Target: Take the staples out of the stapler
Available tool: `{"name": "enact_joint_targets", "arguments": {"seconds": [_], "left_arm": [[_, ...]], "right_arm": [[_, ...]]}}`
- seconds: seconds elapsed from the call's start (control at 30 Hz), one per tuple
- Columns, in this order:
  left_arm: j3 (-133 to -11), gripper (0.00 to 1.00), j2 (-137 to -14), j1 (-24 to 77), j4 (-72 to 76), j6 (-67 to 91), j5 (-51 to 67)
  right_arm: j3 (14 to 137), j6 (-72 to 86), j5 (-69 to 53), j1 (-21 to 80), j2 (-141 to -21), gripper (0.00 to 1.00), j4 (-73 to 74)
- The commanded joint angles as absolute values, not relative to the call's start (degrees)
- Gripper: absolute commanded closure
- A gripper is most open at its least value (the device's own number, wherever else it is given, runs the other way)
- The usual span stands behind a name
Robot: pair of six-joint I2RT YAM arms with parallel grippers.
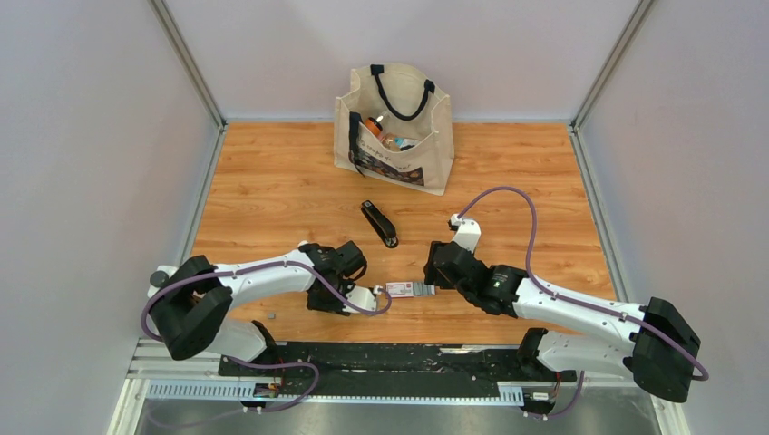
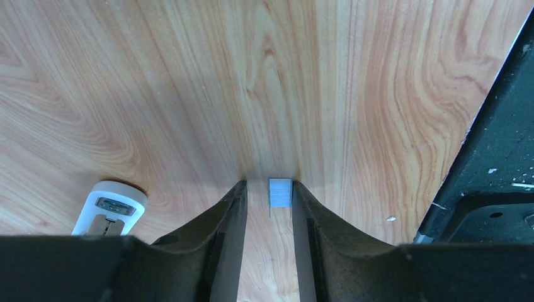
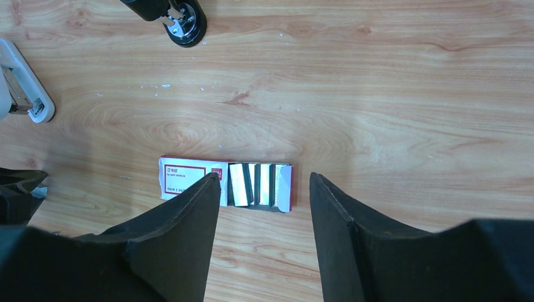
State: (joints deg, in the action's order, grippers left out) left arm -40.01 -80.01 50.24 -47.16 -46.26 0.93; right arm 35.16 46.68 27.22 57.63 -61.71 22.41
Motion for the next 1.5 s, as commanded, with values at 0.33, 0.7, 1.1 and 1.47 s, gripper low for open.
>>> {"name": "enact_joint_targets", "arguments": {"seconds": [0.33, 0.7, 1.1, 1.47], "left_arm": [[-38.85, 0.77, -80.60, 51.77, -47.28, -43.77, 0.09], [-51.83, 1.00, -76.82, 51.86, -54.13, -39.82, 4.04], [-80.04, 1.00, -73.92, 35.53, -56.18, -22.99, 35.86], [-60.51, 0.99, -71.37, 23.03, 34.00, 55.17, 69.71]], "right_arm": [[36.30, 46.41, 28.74, 57.92, -60.64, 0.47, 21.00], [39.46, 43.77, 29.27, 57.92, -57.67, 0.46, 23.20], [39.90, 35.08, 19.98, 57.31, -42.11, 0.42, 20.14], [46.66, 32.08, 6.43, 56.78, -43.67, 0.38, 6.25]]}}
